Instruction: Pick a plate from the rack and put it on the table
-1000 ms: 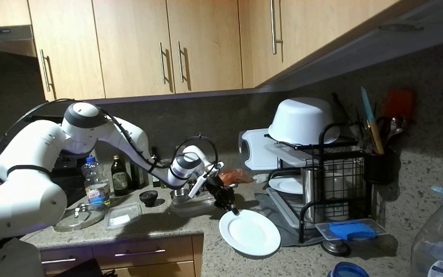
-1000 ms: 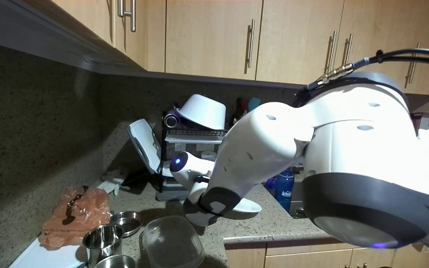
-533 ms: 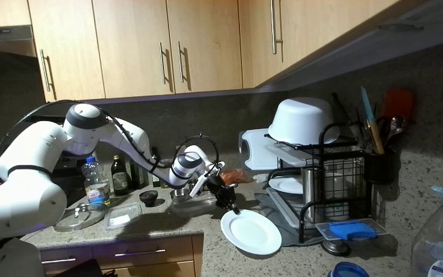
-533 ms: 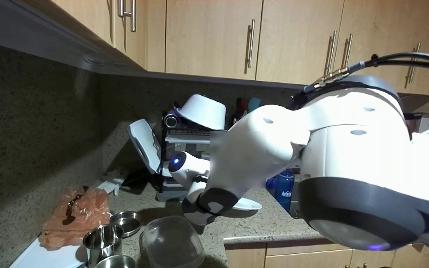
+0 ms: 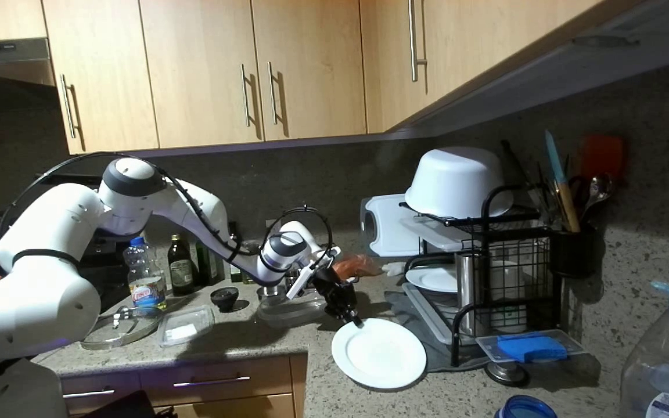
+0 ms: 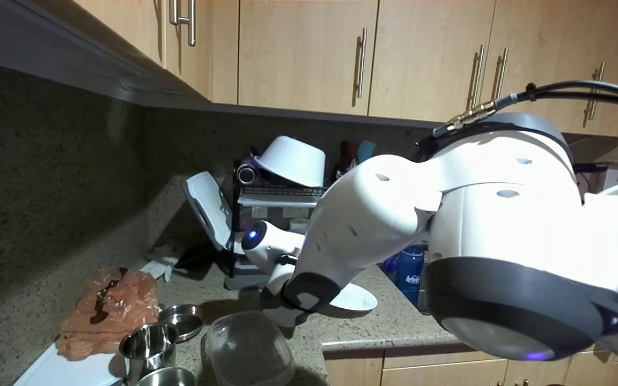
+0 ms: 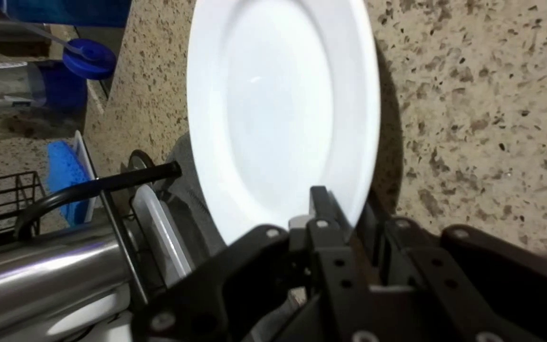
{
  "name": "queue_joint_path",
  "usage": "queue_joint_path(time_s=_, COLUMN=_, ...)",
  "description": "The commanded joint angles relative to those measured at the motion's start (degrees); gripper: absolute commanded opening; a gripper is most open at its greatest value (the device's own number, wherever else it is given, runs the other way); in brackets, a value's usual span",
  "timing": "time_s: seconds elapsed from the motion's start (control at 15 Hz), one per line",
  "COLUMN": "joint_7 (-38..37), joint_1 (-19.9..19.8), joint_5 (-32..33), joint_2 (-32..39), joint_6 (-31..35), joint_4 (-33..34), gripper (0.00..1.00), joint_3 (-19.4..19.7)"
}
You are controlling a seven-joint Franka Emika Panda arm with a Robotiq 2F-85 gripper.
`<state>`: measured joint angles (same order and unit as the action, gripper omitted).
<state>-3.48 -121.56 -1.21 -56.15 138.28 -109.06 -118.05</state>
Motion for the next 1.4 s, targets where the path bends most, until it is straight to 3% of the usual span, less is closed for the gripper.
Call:
queue_joint_path(time_s=0.0, joint_7=2.56, joint_1=-1.29, joint_5=-1.47, joint_2=-1.25, joint_6=-2.25, joint_4=2.47, gripper=0.18, joint_3=-0.24)
queue_joint_path(time_s=0.47, joint_7=2.67, joint_1=-1.57, joint_5=-1.57, joint_2=-2.07, joint_6=-2.8, joint_4=3.47, gripper=0.23, joint_3=-0.35)
queue_joint_path(time_s=0.8, joint_7=2.93, joint_1=-2.0, joint_5=-1.65, joint_2=-2.5, joint_6=-3.68, joint_4=4.69, gripper=0.35, joint_3=-0.53)
queue_joint_path(time_s=1.33, joint_7=3.87, joint_1=-3.04, joint_5=-1.83, joint_2=-3.2, joint_6=-4.51, joint_4=6.04, gripper=0.34, joint_3=-1.12)
